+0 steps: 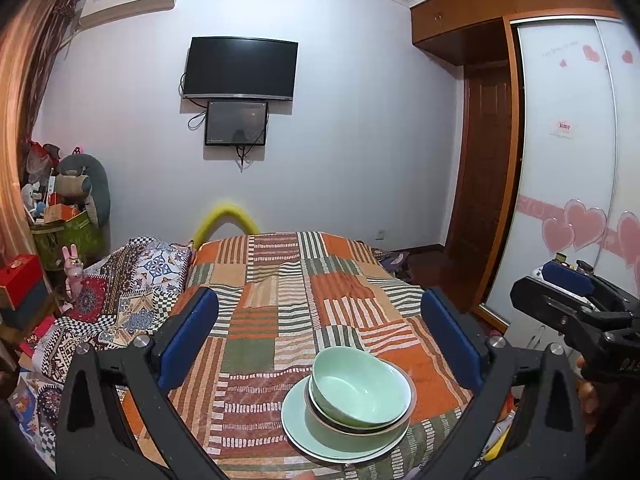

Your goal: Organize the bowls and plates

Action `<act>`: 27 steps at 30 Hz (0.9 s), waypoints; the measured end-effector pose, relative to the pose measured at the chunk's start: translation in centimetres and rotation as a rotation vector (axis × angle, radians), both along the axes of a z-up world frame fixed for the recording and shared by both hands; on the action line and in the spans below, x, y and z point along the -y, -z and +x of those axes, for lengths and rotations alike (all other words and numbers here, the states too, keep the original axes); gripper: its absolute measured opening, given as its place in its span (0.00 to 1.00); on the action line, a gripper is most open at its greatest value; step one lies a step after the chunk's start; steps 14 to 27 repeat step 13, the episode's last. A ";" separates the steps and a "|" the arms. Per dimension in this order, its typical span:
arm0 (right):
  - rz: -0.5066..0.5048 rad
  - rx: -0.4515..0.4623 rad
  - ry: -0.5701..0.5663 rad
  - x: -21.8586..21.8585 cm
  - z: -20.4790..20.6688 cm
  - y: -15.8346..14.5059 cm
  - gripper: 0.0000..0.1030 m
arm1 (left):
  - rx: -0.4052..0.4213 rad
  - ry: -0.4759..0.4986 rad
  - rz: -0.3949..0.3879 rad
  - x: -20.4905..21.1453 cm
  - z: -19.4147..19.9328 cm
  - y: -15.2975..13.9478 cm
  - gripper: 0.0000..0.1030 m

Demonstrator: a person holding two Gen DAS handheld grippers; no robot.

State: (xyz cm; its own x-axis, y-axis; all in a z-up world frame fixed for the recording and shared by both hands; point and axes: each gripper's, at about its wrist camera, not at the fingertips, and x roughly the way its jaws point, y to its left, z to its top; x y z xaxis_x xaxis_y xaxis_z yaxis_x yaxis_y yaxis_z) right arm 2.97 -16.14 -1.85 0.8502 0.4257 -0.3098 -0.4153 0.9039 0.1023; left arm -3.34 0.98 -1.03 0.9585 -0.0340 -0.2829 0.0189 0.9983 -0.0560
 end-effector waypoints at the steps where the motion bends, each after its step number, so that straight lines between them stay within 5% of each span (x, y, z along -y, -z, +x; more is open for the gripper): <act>1: 0.001 -0.002 0.002 -0.1 0.1 0.0 0.99 | 0.001 0.000 0.002 0.1 0.0 0.0 1.00; 27: -0.002 -0.009 0.005 0.0 0.2 0.2 0.99 | 0.004 -0.003 -0.002 0.4 -0.1 0.1 1.00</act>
